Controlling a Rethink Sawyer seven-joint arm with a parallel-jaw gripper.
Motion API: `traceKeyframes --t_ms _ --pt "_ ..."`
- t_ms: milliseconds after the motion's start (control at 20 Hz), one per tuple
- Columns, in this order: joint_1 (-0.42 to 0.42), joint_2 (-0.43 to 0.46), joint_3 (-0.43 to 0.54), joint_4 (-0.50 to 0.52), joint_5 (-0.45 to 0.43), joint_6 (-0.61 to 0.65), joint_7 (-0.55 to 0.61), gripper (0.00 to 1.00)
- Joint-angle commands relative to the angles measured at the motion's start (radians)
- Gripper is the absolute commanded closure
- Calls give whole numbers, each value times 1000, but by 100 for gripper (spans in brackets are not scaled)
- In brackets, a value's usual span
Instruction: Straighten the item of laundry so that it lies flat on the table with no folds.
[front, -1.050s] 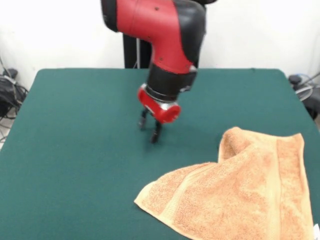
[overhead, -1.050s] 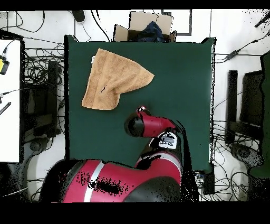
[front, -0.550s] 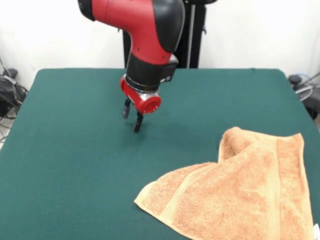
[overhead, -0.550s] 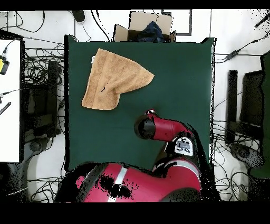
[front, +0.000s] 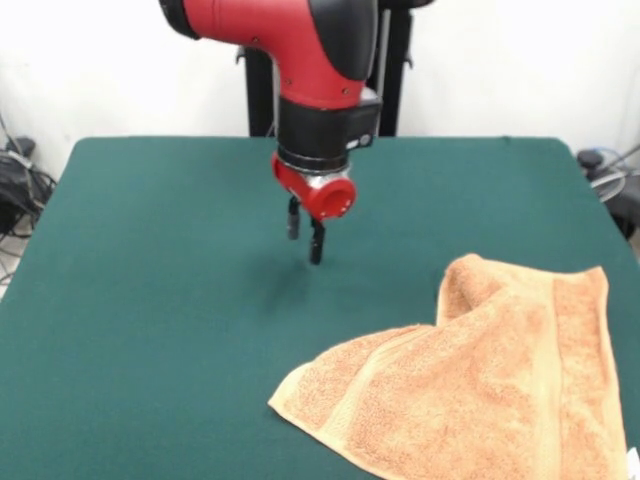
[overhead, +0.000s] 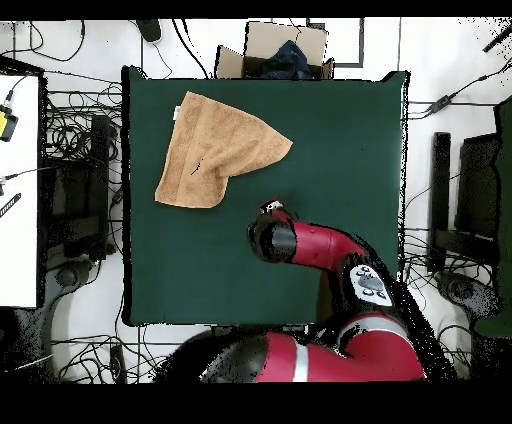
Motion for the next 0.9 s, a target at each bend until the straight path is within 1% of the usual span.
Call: traceKeyframes --t_ms 50,100,400,900 --pt "-58 -65 254 129 -20 -68 32 0" --pt "-73 -73 283 141 -11 -70 40 0" --pt "-95 -91 360 172 33 -79 94 0" --pt "-48 -81 387 165 127 -127 178 0"
